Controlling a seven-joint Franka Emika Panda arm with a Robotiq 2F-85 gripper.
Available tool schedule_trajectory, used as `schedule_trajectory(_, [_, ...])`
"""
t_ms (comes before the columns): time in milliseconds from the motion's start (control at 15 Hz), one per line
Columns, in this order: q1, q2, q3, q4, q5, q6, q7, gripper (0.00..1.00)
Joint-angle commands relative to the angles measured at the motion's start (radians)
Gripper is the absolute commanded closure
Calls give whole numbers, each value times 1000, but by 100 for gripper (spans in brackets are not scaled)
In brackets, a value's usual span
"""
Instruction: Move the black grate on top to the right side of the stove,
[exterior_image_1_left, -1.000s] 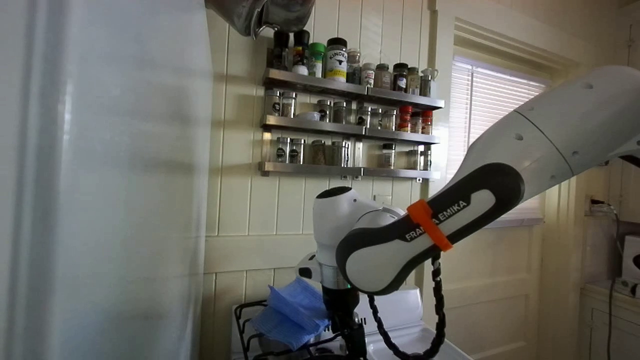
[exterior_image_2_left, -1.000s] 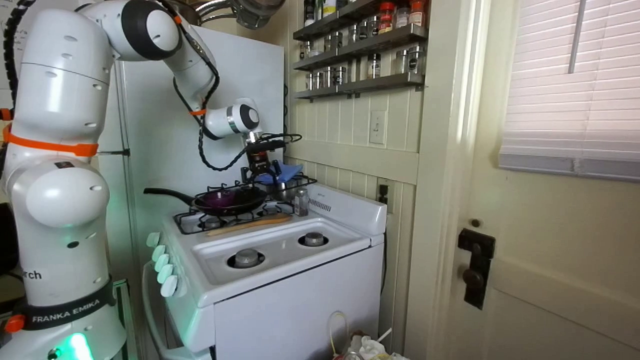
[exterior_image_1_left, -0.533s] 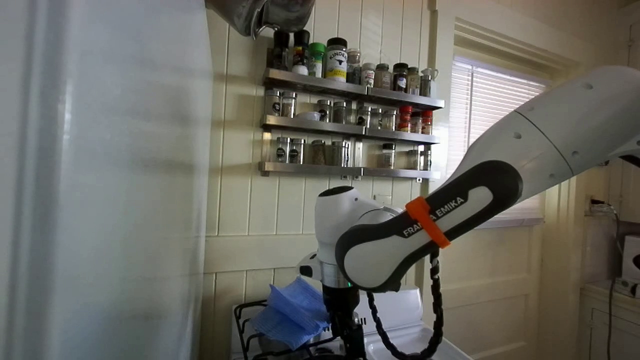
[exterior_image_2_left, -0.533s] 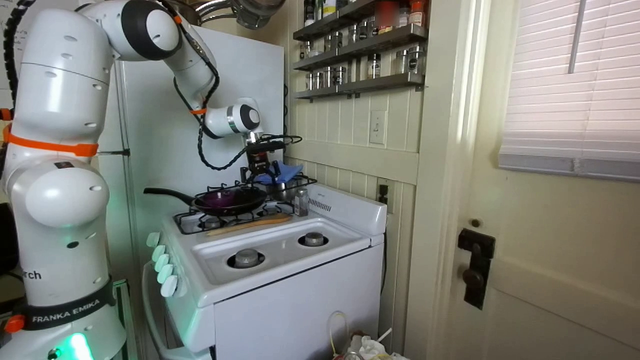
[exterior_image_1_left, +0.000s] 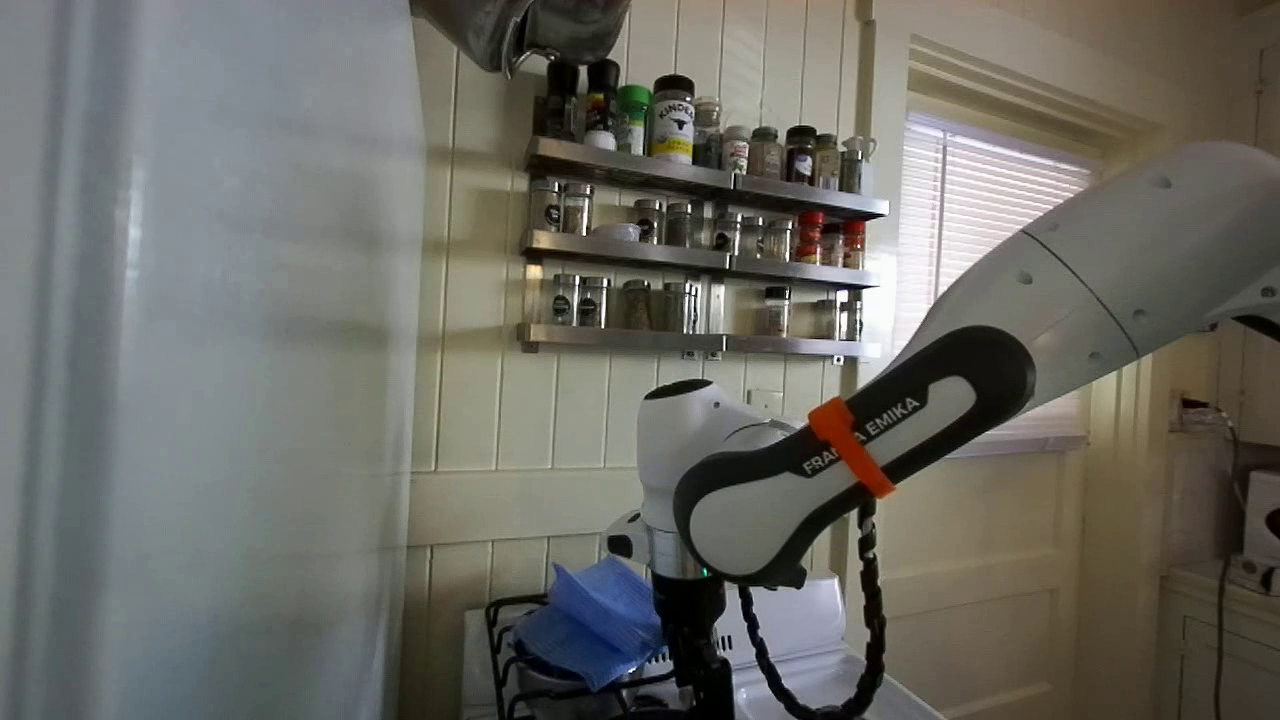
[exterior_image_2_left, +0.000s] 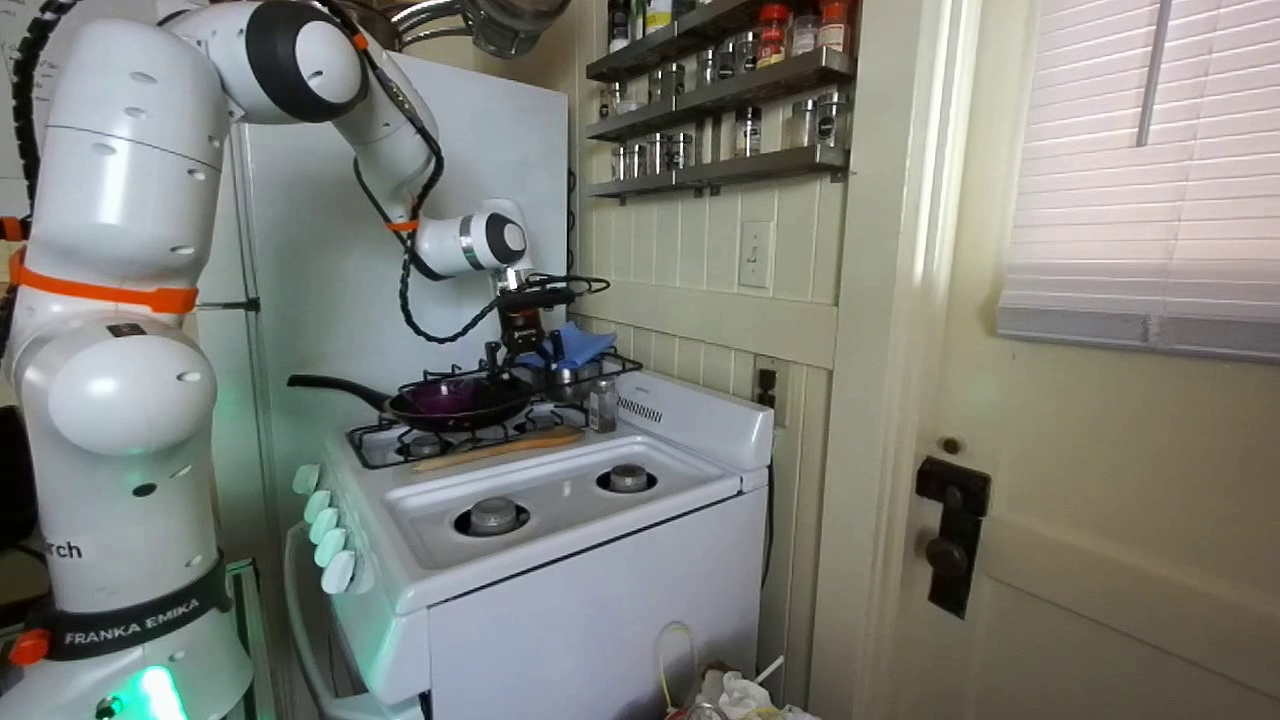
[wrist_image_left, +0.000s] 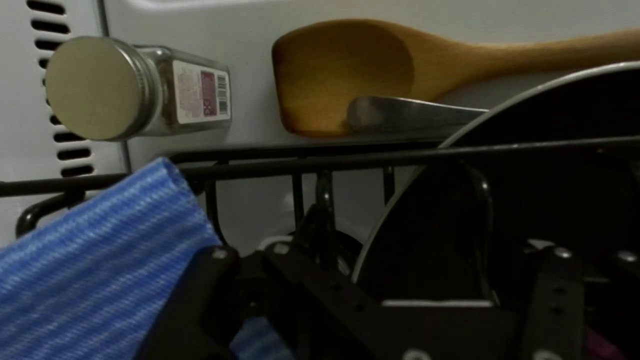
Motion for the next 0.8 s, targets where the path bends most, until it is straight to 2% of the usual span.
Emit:
schedule_trajectory(0, [-2,-15,-3,-5,5,-6,2,58])
schedule_trajectory(267, [9,-57,3,-10,-2,-48,14,72])
schedule_trajectory(533, [10,-98,10,-17,0,-52,-1,100])
schedule_trajectory(733, [5,-137,10,-46,12,-42,-10,98])
